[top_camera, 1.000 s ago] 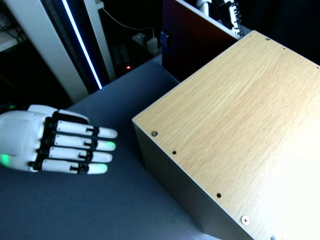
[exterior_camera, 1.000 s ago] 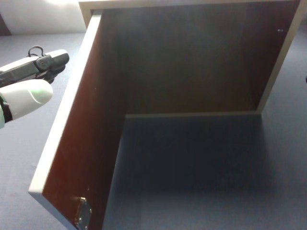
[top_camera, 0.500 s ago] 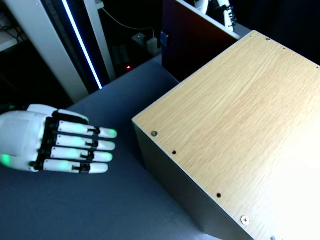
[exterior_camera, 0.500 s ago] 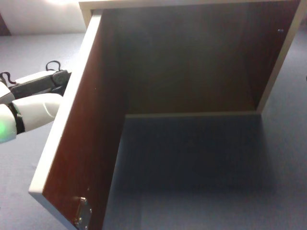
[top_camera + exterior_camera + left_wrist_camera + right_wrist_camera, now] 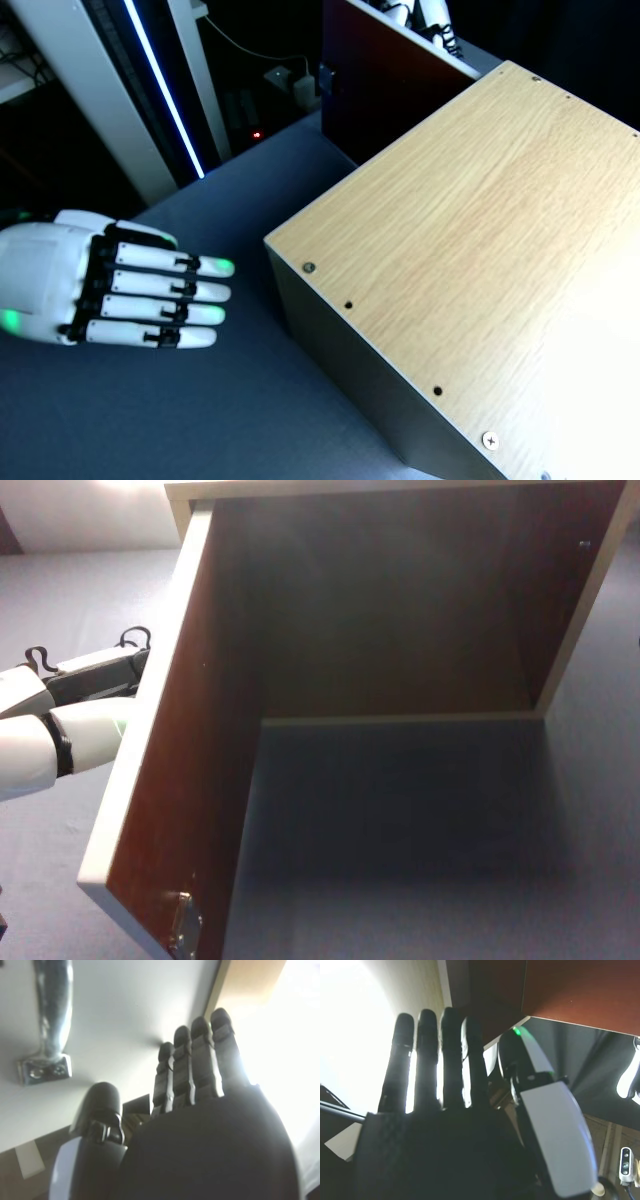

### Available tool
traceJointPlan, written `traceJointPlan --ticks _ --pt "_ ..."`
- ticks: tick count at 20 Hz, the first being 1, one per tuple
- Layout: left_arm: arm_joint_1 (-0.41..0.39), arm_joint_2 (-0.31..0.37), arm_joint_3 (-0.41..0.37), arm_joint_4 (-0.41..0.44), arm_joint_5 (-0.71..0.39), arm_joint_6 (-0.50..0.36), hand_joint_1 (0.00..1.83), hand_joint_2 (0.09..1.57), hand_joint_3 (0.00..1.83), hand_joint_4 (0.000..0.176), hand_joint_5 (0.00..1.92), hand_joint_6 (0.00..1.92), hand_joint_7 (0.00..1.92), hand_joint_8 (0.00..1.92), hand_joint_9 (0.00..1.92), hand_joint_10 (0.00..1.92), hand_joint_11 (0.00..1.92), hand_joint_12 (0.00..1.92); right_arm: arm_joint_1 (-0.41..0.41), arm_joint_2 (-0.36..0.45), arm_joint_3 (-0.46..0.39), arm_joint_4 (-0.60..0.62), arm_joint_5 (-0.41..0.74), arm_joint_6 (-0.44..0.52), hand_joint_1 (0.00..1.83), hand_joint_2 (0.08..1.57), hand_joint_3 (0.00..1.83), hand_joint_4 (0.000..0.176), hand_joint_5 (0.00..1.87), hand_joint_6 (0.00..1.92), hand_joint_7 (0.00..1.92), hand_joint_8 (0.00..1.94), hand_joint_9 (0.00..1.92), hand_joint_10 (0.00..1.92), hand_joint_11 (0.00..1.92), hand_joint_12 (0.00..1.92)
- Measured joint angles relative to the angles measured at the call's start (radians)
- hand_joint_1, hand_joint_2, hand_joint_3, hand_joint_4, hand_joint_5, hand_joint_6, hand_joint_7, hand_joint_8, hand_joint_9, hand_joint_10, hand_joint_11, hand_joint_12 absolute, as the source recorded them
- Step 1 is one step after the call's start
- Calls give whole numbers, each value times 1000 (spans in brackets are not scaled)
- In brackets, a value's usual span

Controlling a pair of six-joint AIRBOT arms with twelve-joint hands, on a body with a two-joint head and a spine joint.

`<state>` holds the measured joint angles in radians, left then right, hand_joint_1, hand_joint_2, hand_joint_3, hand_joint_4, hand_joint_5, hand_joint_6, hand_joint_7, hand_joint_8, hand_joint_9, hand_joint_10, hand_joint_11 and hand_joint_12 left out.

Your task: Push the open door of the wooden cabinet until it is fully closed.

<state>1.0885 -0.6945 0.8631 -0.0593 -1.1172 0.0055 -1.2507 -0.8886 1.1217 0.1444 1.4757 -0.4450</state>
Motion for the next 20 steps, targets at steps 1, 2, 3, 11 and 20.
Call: traceJointPlan --ticks 1,2,3,11,20 --pt "0 -1 0 4 4 0 12 1473 6 24 163 0 225 5 189 7 151 10 0 0 0 0 0 0 569 1454 2 0 466 2 496 1 398 1 139 482" --pt "-2 -3 0 11 7 0 11 1472 5 35 154 0 225 4 194 9 159 13 0 0 0 0 0 0 567 1451 1 0 469 3 499 2 396 0 134 479" --pt "-6 -5 1 16 10 0 1 1475 5 36 149 0 228 5 202 10 155 10 0 0 0 0 0 0 568 1451 1 0 473 4 503 4 398 1 137 480" --pt "-42 -28 13 72 35 0 0 1488 8 6 123 4 192 1 163 1 128 2 0 0 0 -1 0 0 541 1444 0 0 466 1 505 1 409 2 171 471" --pt "-104 -84 40 135 90 0 0 1498 4 26 92 1 200 0 174 0 118 3 0 -1 1 0 0 0 577 1441 0 0 476 2 508 2 425 2 215 419"
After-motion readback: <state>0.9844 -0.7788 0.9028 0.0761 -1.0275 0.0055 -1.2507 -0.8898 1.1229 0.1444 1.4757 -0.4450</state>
